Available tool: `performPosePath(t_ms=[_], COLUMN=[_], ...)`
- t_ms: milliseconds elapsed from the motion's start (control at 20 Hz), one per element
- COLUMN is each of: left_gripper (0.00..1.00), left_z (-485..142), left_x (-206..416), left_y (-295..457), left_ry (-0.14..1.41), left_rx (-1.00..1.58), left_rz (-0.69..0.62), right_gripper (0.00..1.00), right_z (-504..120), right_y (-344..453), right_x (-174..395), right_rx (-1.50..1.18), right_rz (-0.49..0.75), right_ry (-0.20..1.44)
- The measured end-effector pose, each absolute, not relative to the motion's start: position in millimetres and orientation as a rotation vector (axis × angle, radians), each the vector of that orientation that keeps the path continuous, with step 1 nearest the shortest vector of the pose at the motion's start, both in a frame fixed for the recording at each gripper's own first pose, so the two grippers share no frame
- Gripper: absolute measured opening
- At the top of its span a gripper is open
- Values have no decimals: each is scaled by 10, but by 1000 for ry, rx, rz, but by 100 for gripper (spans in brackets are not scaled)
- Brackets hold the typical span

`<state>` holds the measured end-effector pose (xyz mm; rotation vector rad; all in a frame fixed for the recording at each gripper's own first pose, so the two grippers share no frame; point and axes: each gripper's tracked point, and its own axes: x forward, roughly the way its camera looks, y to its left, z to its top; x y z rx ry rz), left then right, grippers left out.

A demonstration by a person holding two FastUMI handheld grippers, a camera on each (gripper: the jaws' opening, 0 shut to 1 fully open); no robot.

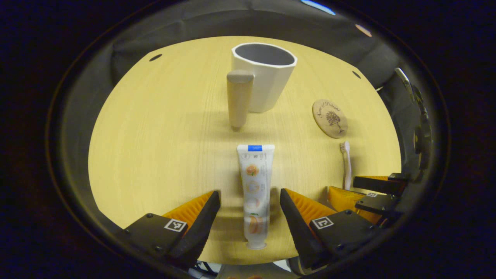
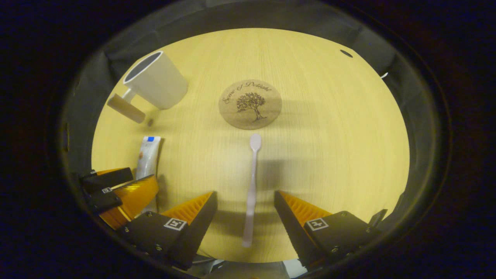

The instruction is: Put the toothbrush and toothpaste on the desktop into the cup, then pick up the cup and place it on the coaster on the desktop.

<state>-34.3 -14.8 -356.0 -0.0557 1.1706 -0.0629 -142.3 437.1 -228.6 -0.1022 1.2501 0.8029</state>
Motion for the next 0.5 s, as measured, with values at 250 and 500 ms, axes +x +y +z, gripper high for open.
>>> performPosePath(t_ms=[250, 500], left_gripper=[91, 95], left_z=[-3671, -3674], left_x=[-358, -338], left_y=[-43, -74], left_ry=[1224, 1238], left_rx=[9, 19], left_rz=[-14, -11], right_gripper=[95, 94], right_z=[-2326, -2315], right_y=[4407, 4411], right_x=[-1401, -1402], right_rx=[-140, -121], right_rz=[768, 720], right_ry=[1302, 1381])
